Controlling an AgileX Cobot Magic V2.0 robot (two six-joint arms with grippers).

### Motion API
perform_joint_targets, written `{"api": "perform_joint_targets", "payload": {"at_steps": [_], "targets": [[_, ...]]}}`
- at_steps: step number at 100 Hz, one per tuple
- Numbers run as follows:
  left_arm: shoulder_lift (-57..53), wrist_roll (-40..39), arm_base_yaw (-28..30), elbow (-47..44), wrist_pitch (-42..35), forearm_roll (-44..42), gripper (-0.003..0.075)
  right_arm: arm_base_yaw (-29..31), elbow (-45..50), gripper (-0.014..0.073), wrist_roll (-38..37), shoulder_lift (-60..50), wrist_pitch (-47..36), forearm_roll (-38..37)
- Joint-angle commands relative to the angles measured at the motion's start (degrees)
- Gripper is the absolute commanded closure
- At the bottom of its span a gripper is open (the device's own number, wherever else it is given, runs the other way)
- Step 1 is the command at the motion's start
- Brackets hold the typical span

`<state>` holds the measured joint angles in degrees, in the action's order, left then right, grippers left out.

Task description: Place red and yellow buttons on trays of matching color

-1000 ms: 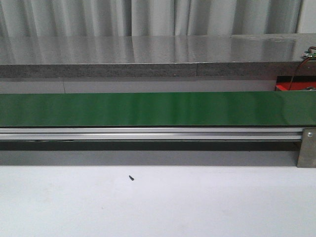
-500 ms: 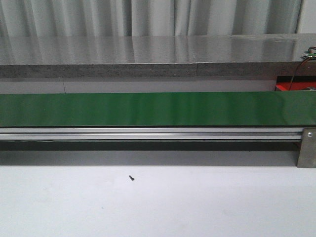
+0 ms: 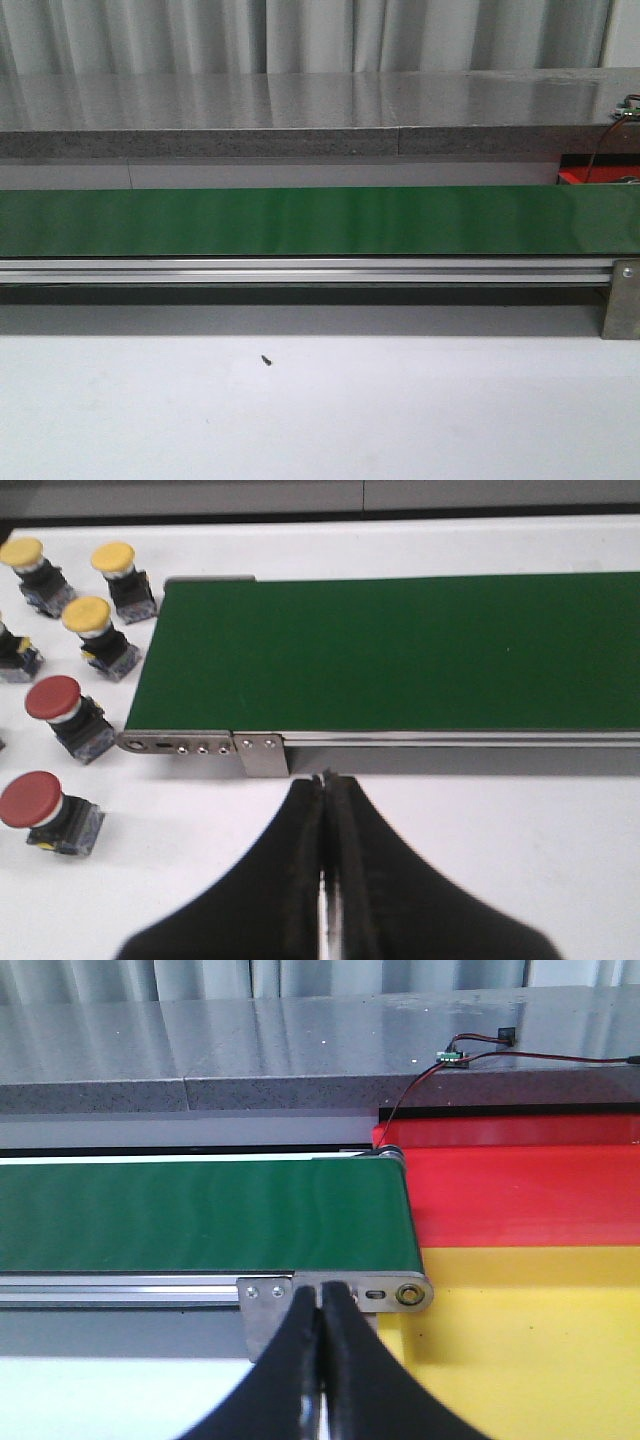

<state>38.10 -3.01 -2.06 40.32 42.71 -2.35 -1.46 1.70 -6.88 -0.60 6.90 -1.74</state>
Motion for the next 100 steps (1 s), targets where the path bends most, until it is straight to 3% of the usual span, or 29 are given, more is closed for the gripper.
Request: {"api": "perform_joint_targets", "payload": {"at_steps": [1,27,34,51,58,80,100], "targets": [[1.8,-0.6,-0.2,2.1,-3.1,1.3,0.0740,-0.1,-1.1,0.0662,0.2,-1.1,-4.8,-0.5],[3.6,-0.6,-0.2,2.1,-1.3,1.9,0.0711,-0.1,-1.1,0.0662,0.2,-1.1,-4.8,-0.5],[3.6,-0.6,-0.2,2.1,-0.7,2.4,0.0612,-0.1,-1.1,0.0662,0.2,-1.1,-4.8,-0.5],[3.6,-0.6,-0.2,2.1,-0.1,2.4,0.0208,-0.1,-1.1,0.0662,0.2,-1.1,-4.8,-0.5],[3.6,-0.6,-0.2,2.1,-0.1,2.4,0.0113,-0.1,-1.1,0.0662,0.2,-1.1,-4.8,-0.5],[3.6,-0.6,-0.2,2.5,1.8,2.0,0.0101,-0.1,-1.1,0.0662,0.2,-1.1,-4.8,-0.5],[5.1,-6.3,2.9,8.5,5.9,-4.3,0.0101,-0.1,-1.1,0.0662,0.2,-1.1,-4.8,-0.5]]}}
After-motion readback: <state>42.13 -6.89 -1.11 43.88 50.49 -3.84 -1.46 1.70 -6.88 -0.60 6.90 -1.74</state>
